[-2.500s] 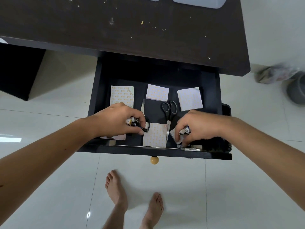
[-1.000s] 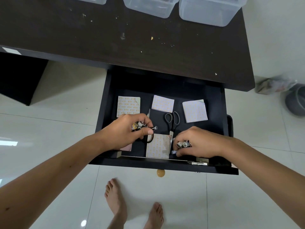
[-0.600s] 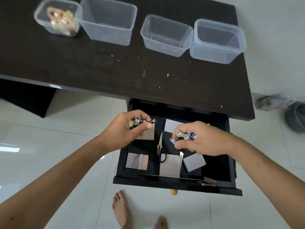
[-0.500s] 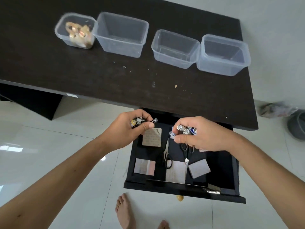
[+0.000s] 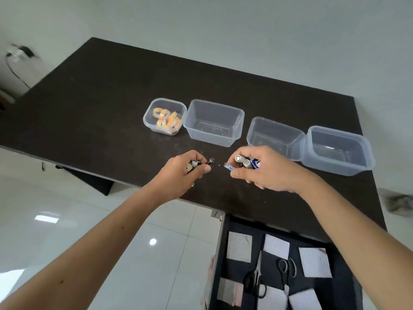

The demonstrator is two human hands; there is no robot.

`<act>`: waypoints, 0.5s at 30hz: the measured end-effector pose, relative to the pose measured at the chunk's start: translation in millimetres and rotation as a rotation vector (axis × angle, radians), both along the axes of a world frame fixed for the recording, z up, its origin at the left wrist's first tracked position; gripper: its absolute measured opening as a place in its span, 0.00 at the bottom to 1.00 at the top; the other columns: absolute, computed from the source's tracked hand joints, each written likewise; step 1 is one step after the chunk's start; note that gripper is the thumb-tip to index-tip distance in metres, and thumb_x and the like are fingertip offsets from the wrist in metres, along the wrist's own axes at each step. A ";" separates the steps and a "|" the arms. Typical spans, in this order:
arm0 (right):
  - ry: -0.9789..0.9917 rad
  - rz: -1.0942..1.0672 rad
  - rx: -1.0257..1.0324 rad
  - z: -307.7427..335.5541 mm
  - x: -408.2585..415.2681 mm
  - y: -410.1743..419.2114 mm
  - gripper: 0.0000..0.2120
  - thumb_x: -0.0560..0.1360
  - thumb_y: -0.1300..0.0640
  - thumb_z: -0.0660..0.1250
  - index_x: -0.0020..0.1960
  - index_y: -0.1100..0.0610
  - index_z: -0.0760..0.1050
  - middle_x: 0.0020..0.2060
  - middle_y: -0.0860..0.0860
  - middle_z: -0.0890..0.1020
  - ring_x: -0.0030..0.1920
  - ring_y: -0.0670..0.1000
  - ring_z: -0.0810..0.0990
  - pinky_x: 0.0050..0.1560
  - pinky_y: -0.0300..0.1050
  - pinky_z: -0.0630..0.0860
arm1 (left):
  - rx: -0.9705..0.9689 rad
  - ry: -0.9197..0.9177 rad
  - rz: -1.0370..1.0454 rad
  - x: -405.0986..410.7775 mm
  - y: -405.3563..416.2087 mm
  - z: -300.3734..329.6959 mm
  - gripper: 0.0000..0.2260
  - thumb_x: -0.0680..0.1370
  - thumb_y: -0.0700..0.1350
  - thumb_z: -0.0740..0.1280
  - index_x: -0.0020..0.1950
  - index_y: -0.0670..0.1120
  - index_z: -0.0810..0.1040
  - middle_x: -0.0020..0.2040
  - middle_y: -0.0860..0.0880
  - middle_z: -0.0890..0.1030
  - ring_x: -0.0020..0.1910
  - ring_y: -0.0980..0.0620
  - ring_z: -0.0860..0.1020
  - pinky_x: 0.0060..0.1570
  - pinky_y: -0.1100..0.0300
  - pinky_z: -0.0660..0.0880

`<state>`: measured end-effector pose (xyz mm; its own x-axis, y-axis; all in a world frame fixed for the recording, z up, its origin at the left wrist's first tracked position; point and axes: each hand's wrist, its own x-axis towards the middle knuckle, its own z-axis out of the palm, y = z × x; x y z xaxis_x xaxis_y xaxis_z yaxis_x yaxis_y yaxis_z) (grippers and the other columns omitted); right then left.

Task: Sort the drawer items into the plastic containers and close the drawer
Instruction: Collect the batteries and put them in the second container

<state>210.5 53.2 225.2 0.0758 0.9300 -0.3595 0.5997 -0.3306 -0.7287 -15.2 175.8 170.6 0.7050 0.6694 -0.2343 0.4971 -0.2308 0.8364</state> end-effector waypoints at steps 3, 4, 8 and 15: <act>-0.048 -0.010 0.023 3.0 13.9 39.3 0.04 0.80 0.48 0.74 0.54 0.43 0.81 0.33 0.37 0.82 0.29 0.40 0.79 0.31 0.34 0.75 | 0.028 -0.019 0.047 13.9 32.4 9.2 0.03 0.83 0.53 0.69 0.52 0.56 0.78 0.44 0.52 0.84 0.39 0.55 0.80 0.41 0.60 0.77; -0.060 -0.027 0.041 3.8 20.0 52.1 0.04 0.80 0.48 0.74 0.53 0.43 0.81 0.33 0.38 0.82 0.29 0.40 0.79 0.31 0.34 0.74 | 0.042 -0.026 0.059 20.6 42.6 12.1 0.03 0.83 0.52 0.69 0.52 0.55 0.78 0.45 0.52 0.84 0.39 0.54 0.80 0.41 0.60 0.78; -0.126 -0.096 0.127 2.9 42.2 102.9 0.06 0.80 0.49 0.75 0.55 0.46 0.81 0.42 0.40 0.84 0.40 0.42 0.83 0.36 0.34 0.74 | 0.153 -0.015 0.061 53.8 81.6 19.4 0.06 0.83 0.51 0.69 0.57 0.51 0.79 0.46 0.57 0.81 0.42 0.57 0.78 0.40 0.65 0.72; -0.128 -0.208 0.166 -30.6 56.6 166.7 0.05 0.80 0.53 0.74 0.55 0.49 0.82 0.44 0.45 0.85 0.41 0.45 0.82 0.38 0.41 0.73 | 0.191 0.108 0.043 108.1 130.1 14.2 0.05 0.84 0.48 0.69 0.58 0.53 0.75 0.46 0.57 0.80 0.43 0.55 0.77 0.38 0.66 0.68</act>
<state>267.1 219.8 194.7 0.3057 0.9352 -0.1789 0.6222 -0.3385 -0.7059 92.9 305.9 184.8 0.6528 0.7375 -0.1731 0.5944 -0.3569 0.7206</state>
